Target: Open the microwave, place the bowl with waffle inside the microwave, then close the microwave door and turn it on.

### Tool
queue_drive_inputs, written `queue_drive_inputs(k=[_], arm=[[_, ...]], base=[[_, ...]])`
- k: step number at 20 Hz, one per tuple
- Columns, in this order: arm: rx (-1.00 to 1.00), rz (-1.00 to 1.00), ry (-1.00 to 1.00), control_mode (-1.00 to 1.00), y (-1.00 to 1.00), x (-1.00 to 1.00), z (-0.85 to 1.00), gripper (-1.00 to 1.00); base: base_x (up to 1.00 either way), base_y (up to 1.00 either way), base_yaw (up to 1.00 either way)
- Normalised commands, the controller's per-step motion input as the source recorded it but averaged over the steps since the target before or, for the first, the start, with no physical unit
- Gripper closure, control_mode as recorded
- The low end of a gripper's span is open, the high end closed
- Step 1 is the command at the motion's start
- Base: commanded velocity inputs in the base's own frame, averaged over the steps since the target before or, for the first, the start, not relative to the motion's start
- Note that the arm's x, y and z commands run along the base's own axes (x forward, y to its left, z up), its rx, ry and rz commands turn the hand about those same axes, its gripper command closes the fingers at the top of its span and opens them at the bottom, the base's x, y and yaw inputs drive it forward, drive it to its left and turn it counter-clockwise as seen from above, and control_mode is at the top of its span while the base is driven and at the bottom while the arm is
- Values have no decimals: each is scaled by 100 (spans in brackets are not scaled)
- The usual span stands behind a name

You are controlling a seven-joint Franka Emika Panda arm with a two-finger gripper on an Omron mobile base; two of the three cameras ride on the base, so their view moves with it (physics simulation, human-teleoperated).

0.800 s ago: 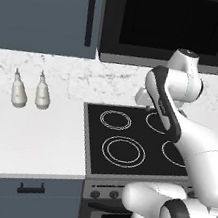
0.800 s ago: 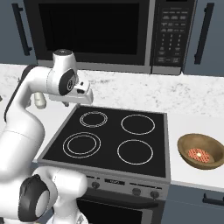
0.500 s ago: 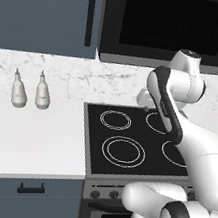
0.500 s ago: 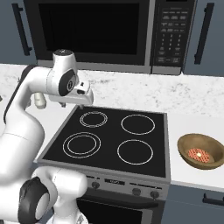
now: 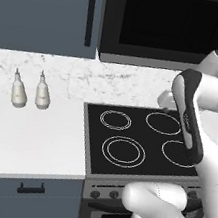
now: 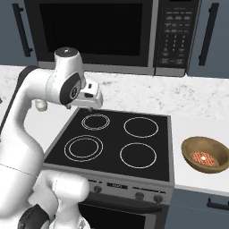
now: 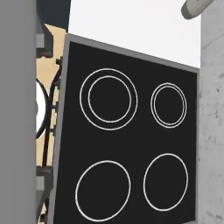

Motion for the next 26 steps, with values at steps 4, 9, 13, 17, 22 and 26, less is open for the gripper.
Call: queue_drive_inputs(k=[4, 9, 13, 17, 22, 26], arm=[[-3, 0, -30, -100, -36, -52, 49, -100], [-10, -3, -35, -100, -33, -47, 48, -100], [-11, -13, -13, -100, -39, -38, 58, -100], [-1, -15, -8, -100, -54, -22, 62, -100], [0, -12, -14, -100, -47, -9, 59, -100], [0, -12, -24, -100, -32, -1, 45, -100]], base=[[0, 0, 0], [0, 0, 0], [0, 0, 0], [0, 0, 0], [0, 0, 0], [0, 0, 0]])
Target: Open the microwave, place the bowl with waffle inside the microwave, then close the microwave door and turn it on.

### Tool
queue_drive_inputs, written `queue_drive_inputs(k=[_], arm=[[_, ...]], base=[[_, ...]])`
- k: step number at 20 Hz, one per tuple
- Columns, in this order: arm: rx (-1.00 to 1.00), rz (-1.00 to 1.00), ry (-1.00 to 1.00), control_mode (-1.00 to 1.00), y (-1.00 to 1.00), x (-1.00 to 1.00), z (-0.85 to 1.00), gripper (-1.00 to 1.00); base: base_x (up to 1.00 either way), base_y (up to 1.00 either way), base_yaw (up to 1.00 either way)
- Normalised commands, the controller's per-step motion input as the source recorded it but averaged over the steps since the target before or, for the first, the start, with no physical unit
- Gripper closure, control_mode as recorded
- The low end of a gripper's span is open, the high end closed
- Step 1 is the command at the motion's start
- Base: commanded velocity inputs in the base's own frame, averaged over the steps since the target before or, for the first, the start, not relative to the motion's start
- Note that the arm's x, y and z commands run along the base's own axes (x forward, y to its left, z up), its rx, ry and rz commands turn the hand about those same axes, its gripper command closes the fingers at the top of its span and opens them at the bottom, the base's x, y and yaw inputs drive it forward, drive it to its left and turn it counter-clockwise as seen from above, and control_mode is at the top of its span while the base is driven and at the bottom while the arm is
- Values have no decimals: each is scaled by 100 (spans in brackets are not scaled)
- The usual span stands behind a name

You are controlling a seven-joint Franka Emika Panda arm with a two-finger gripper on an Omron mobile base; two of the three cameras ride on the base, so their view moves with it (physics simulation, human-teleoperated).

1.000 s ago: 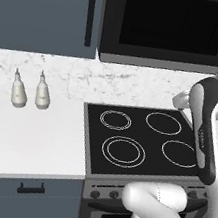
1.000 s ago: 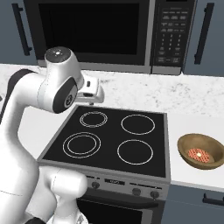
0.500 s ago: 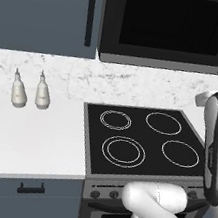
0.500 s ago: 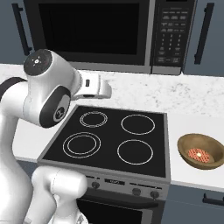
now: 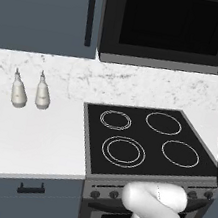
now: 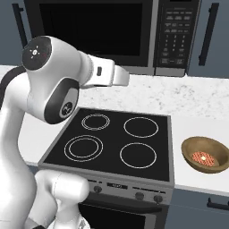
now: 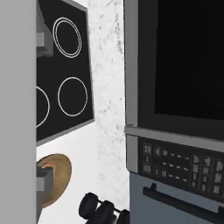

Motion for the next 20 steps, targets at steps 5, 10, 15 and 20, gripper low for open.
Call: queue_drive_inputs(k=[5, 10, 15, 20], arm=[[0, -13, -21, -100, -28, 5, 22, -100], [1, -7, -3, -100, -44, 26, 0, -100], [6, 0, 7, -100, -16, 50, 1, -100], [10, 4, 2, -100, 0, 62, 6, -100]], base=[[0, 0, 0], [0, 0, 0], [0, 0, 0], [0, 0, 0]])
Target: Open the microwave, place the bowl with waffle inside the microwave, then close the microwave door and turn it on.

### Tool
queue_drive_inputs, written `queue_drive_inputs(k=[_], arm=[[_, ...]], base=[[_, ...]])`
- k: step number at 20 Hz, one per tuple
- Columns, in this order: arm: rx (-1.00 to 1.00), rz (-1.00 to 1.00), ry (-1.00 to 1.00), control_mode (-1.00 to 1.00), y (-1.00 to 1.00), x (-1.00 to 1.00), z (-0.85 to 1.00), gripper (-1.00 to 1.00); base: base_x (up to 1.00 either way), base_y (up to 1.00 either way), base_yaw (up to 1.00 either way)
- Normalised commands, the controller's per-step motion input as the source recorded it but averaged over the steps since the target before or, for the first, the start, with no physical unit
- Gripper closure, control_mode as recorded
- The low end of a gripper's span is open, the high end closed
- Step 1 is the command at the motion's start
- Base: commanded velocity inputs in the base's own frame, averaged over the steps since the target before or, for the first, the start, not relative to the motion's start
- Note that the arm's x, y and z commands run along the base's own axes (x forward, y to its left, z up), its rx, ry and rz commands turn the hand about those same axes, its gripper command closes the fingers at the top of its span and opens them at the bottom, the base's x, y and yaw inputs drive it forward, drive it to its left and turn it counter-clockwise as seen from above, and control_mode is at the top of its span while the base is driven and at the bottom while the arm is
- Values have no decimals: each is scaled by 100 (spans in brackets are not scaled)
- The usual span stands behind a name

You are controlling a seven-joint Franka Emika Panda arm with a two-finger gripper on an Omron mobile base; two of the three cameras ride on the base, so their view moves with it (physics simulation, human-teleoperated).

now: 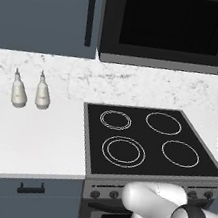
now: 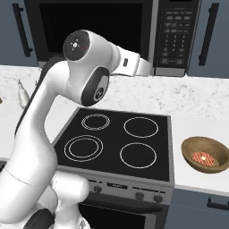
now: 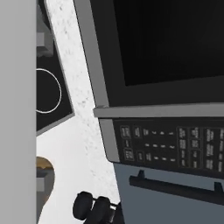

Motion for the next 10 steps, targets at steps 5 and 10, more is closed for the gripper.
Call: queue_drive_inputs(k=[5, 10], arm=[[6, 1, -3, -100, -12, 52, 0, -100], [1, 0, -3, -100, -21, 45, 0, -100]], base=[[0, 0, 0], [0, 0, 0]])
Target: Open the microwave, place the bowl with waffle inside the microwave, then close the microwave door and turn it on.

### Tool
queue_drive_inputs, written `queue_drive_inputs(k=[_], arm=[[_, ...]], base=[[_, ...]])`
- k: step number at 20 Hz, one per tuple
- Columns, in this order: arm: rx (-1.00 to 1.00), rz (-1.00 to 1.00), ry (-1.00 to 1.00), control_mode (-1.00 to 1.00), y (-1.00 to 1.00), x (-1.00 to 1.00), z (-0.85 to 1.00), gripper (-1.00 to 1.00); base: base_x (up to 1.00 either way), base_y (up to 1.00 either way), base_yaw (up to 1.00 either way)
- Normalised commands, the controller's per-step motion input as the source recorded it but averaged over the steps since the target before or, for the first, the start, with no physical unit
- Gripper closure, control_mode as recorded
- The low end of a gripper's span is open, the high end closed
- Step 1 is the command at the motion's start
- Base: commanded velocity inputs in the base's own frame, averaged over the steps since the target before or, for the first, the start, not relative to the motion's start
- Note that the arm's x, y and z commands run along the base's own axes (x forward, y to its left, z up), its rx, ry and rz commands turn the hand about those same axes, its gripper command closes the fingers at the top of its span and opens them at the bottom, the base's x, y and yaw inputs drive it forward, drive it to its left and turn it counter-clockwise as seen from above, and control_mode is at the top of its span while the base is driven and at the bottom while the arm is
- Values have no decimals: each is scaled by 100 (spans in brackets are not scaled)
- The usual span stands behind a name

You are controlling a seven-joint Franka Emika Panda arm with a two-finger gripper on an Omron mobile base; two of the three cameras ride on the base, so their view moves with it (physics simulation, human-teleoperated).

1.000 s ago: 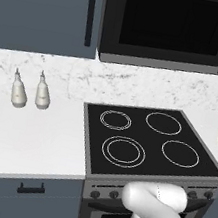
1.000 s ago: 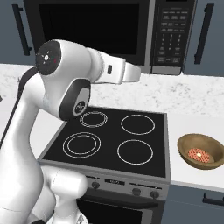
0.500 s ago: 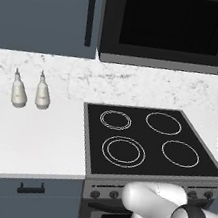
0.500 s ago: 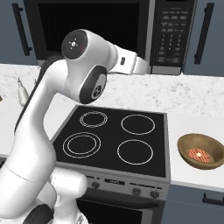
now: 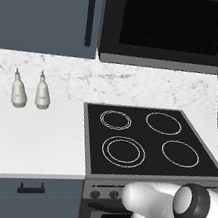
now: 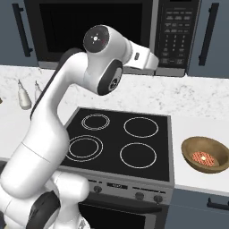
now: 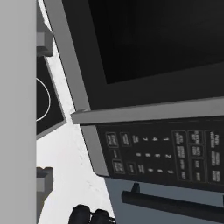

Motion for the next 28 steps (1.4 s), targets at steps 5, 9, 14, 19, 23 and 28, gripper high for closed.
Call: queue_drive_inputs(k=[5, 9, 14, 19, 23, 28], arm=[[0, 1, 0, -100, -27, 42, 0, -100], [0, 4, 0, -100, -25, 38, -1, -100], [0, 5, 0, -100, -20, 37, -8, -100], [0, 7, 0, -100, -4, 49, -21, -100], [0, 7, 0, -100, -3, 52, -17, -100], [0, 6, 0, -100, -20, 46, -18, -100]], base=[[0, 0, 0], [0, 0, 0], [0, 0, 0], [0, 0, 0], [0, 0, 0], [0, 0, 0]])
